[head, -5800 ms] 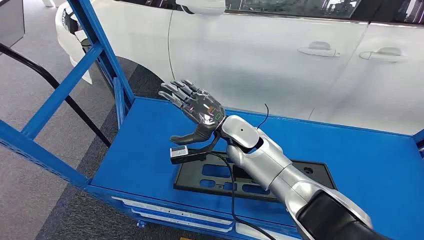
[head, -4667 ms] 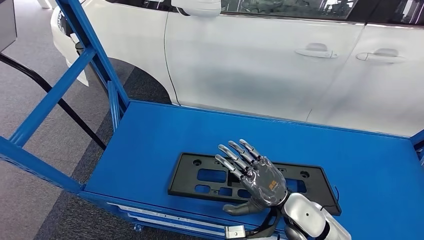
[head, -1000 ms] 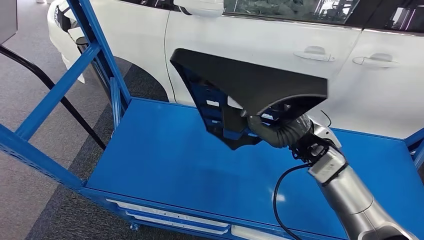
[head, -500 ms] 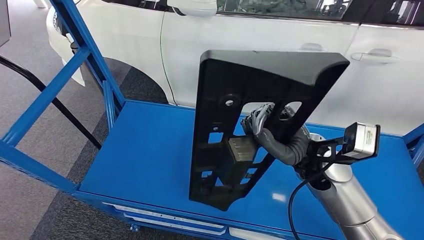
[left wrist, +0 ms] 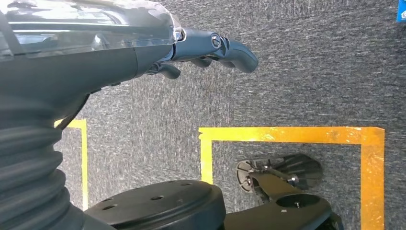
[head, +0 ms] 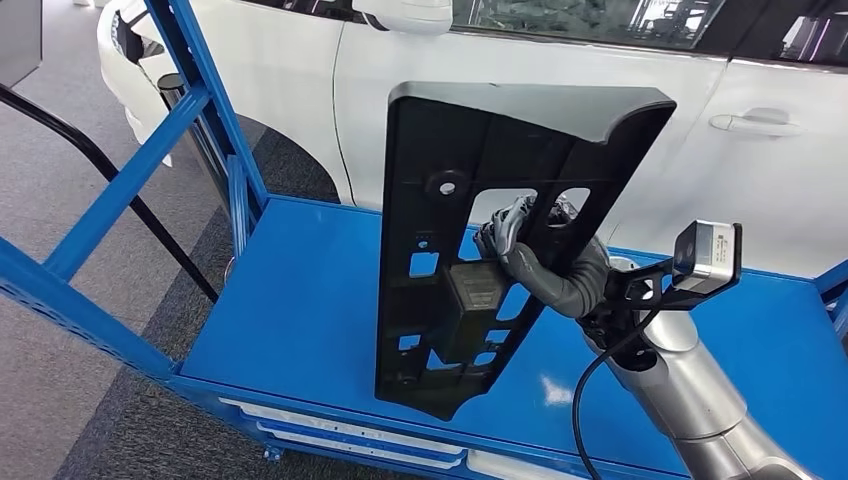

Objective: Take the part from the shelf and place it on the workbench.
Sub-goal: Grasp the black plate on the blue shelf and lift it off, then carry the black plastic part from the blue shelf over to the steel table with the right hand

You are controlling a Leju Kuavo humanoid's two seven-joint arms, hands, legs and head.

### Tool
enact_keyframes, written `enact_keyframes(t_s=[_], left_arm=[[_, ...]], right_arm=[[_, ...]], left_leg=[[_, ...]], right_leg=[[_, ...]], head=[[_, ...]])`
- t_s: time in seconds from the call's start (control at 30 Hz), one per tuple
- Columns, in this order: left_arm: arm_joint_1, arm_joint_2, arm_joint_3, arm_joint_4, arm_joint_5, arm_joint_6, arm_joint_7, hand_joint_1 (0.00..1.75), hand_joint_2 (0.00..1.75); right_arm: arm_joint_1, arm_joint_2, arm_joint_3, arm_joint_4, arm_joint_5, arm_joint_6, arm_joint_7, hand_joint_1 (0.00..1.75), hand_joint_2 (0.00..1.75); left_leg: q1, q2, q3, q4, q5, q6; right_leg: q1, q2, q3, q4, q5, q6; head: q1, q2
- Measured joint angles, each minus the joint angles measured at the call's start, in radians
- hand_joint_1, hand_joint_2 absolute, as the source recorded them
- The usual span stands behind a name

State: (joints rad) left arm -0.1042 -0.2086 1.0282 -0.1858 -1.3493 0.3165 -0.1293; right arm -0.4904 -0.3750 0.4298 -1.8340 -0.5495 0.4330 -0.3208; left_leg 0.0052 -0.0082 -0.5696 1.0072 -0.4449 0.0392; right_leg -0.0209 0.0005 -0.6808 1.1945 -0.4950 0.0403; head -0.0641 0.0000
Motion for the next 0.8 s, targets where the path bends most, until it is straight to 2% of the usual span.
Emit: enact_keyframes(t_s=[0.07,0.1,0.17,0.23,0.3,0.37,0.4,0.43,0.47,0.53,0.6,0.67,0.73,0.77,0.8], left_arm=[[0.0,0.0,0.0,0.0,0.002,-0.002,0.0,0.0,1.75],[-0.001,0.0,0.0,0.0,0.005,-0.006,0.0,0.0,1.75],[-0.001,-0.001,0.0,0.0,0.015,-0.019,0.007,0.0,1.75],[-0.002,0.0,0.0,0.0,0.023,-0.033,0.023,0.0,1.75],[-0.002,-0.001,0.002,0.0,0.031,-0.044,0.036,0.0,1.75],[-0.005,-0.001,0.004,0.0,0.038,-0.052,0.039,0.0,1.75],[-0.007,-0.001,0.006,0.0,0.039,-0.054,0.041,0.0,1.75],[-0.008,-0.001,0.007,0.0,0.039,-0.055,0.043,0.0,1.75],[-0.009,-0.001,0.008,0.0,0.039,-0.057,0.046,0.0,1.75],[-0.007,-0.001,0.009,0.0,0.038,-0.058,0.051,0.0,1.75],[-0.005,-0.001,0.01,0.0,0.036,-0.062,0.052,0.0,1.75],[-0.004,-0.001,0.011,0.0,0.033,-0.067,0.051,0.0,1.75],[-0.005,-0.002,0.011,0.0,0.03,-0.072,0.052,0.0,1.75],[-0.007,-0.002,0.011,0.0,0.029,-0.074,0.053,0.0,1.75],[-0.009,-0.002,0.011,0.0,0.028,-0.076,0.055,0.0,1.75]], right_arm=[[-0.003,0.0,0.001,0.001,-0.005,0.0,0.0,1.75,1.75],[-0.005,0.0,0.001,0.001,-0.01,0.0,0.001,1.75,1.75],[-0.007,0.0,0.001,0.003,-0.021,-0.002,0.004,1.75,1.75],[-0.01,0.001,0.003,0.004,-0.029,-0.006,0.009,1.75,1.75],[-0.012,0.004,0.006,0.005,-0.031,-0.014,0.012,1.75,1.75],[-0.011,0.008,0.01,0.008,-0.028,-0.026,0.014,1.75,1.75],[-0.008,0.009,0.013,0.009,-0.027,-0.031,0.014,1.75,1.75],[-0.006,0.01,0.015,0.011,-0.026,-0.036,0.014,1.75,1.75],[-0.004,0.012,0.018,0.011,-0.027,-0.04,0.015,1.75,1.75],[-0.003,0.014,0.02,0.009,-0.033,-0.051,0.018,1.75,1.75],[-0.003,0.014,0.02,0.007,-0.044,-0.067,0.022,1.75,1.75],[0.002,0.012,0.017,0.006,-0.051,-0.081,0.023,1.75,1.75],[0.01,0.01,0.014,0.002,-0.052,-0.094,0.02,1.75,1.75],[0.014,0.009,0.013,-0.001,-0.049,-0.1,0.017,1.75,1.75],[0.02,0.008,0.011,-0.005,-0.044,-0.105,0.014,1.75,1.75]], left_leg=[[-0.003,-0.001,0.0,0.004,-0.004,-0.006],[-0.005,-0.001,-0.001,0.005,-0.005,-0.01],[-0.005,-0.001,-0.003,0.004,-0.005,-0.02],[-0.005,0.0,-0.006,0.014,-0.015,-0.03],[-0.004,0.001,-0.038,0.089,-0.062,-0.039],[-0.002,0.002,-0.101,0.226,-0.126,-0.045],[-0.001,0.002,-0.125,0.277,-0.142,-0.047],[-0.001,0.002,-0.132,0.294,-0.138,-0.048],[0.0,0.002,-0.12,0.271,-0.114,-0.047],[0.001,0.002,-0.057,0.138,-0.044,-0.042],[-0.001,0.001,-0.01,0.034,-0.006,-0.035],[-0.005,0.0,-0.006,0.014,-0.002,-0.027],[-0.003,0.0,-0.011,0.009,0.007,-0.013],[-0.002,0.001,-0.013,0.005,0.013,-0.005],[0.0,0.002,-0.017,0.001,0.019,0.002]], right_leg=[[0.004,0.0,0.065,-0.133,0.05,-0.01],[0.007,0.0,0.081,-0.17,0.059,-0.014],[0.011,0.002,0.082,-0.182,0.058,-0.022],[0.006,0.0,0.086,-0.19,0.062,-0.034],[0.001,-0.003,0.09,-0.198,0.065,-0.043],[0.002,-0.006,0.09,-0.198,0.065,-0.047],[0.002,-0.007,0.09,-0.198,0.065,-0.047],[0.002,-0.007,0.09,-0.197,0.064,-0.047],[0.002,-0.007,0.091,-0.196,0.064,-0.046],[0.002,-0.004,0.093,-0.192,0.063,-0.043],[0.005,-0.001,0.088,-0.185,0.064,-0.034],[0.008,0.0,0.081,-0.182,0.069,-0.023],[0.006,0.0,0.076,-0.18,0.064,-0.011],[0.005,0.0,0.069,-0.163,0.045,-0.007],[0.004,0.0,0.054,-0.125,0.012,-0.003]], head=[[0.0,0.0],[0.0,0.0],[0.0,0.0],[0.0,0.0],[0.0,0.0],[0.0,0.0],[0.0,0.0],[0.0,0.0],[0.0,0.0],[0.0,0.0],[0.0,0.0],[0.0,0.0],[0.0,0.0],[0.0,0.0],[0.0,0.0]])
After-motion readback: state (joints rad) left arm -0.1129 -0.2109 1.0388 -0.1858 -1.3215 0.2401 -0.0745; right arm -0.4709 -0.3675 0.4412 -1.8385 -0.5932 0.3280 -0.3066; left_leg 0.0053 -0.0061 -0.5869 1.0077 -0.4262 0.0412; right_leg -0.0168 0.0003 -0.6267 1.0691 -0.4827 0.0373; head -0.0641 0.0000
